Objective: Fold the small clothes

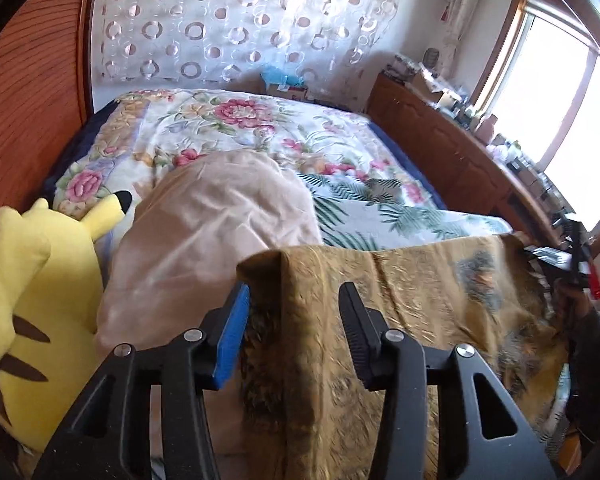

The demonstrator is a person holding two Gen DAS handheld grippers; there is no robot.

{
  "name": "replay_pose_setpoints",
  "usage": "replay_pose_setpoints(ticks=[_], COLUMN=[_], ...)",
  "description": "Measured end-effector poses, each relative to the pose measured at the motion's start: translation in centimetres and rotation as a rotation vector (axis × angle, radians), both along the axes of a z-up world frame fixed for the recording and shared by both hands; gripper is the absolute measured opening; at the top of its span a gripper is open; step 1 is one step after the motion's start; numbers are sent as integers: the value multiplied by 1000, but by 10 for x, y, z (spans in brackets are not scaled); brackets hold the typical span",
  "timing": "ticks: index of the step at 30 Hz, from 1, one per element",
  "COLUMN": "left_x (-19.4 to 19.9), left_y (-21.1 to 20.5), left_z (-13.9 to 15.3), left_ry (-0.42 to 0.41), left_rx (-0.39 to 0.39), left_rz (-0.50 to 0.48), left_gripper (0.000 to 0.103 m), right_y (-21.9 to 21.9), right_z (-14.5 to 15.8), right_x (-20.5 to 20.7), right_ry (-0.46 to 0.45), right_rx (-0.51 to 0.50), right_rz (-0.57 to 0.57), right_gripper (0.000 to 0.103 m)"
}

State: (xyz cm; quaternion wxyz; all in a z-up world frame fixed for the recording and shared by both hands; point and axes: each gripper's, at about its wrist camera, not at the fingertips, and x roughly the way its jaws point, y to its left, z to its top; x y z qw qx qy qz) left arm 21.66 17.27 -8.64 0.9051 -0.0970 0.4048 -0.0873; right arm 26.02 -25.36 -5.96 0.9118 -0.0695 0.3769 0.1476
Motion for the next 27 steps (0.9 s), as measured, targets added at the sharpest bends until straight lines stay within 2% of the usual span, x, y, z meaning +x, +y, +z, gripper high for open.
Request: replay_pose_setpoints(ticks=[1, 2, 3, 6, 9, 11, 13, 14, 16, 18, 19, 23, 27], left_x=[3, 6, 8, 7, 9, 10, 8, 4, -8, -24, -32, -69, -99], left_y=[-3, -7, -10, -11, -13, -15, -16, -16, -15, -11, -10, -5, -2], left_z=[-1, -2, -1, 13, 25, 28, 29, 30, 32, 32, 30, 16, -2], left_ry=[1, 5, 1, -77, -105, -105, -92, -94, -102, -99, -95, -69, -30], left_rx=[17, 35, 44, 87, 107, 116, 127, 137, 140, 138, 136, 142, 140], left_rz=[-3, -20, -25, 17, 46, 40, 27, 21, 7, 7, 8, 32, 53], left_gripper=[38, 24, 2, 2, 2, 4, 17, 22, 43, 45, 47, 50, 50], right_y=[-2, -5, -9, -17, -19, -14, -7, -5, -1, 3, 2, 10, 10], right_z=[7, 16, 25, 51, 57, 50, 45, 43, 46, 48, 49, 44, 33], right_x=[-7, -14, -20, -32, -27, -19, -13, -13, -16, -23, -26, -51, -87], right_ry=[-42, -78, -108, -193, -177, -130, -89, -86, -100, -103, -102, -107, -100], right_rx=[5, 19, 38, 27, 21, -15, -38, -39, -48, -41, -37, -41, -35], right_rz=[1, -5, -10, -29, -59, -75, -87, -82, -77, -61, -53, 10, 56], right_gripper=[4, 4, 4, 4, 4, 4, 6, 12, 22, 44, 48, 56, 58])
